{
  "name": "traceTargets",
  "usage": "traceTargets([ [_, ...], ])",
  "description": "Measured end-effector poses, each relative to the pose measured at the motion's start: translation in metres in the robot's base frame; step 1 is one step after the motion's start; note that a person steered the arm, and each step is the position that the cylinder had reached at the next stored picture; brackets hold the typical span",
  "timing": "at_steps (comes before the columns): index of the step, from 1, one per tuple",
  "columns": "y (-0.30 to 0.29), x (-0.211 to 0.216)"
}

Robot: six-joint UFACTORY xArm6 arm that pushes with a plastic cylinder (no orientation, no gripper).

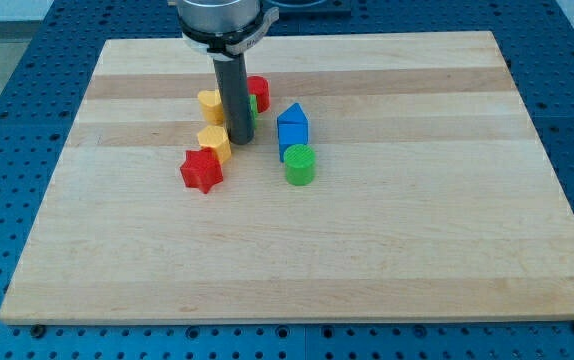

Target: Place the green star above the triangle

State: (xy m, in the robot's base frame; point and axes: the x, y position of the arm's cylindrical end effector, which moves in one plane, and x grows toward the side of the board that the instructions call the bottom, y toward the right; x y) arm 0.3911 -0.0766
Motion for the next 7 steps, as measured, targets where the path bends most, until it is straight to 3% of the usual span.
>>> traceTargets([
  [1, 0.0, -0.018],
  [4, -0.063, -0.009],
  [6, -0.063, -0.057],
  [7, -0.045, -0.056],
])
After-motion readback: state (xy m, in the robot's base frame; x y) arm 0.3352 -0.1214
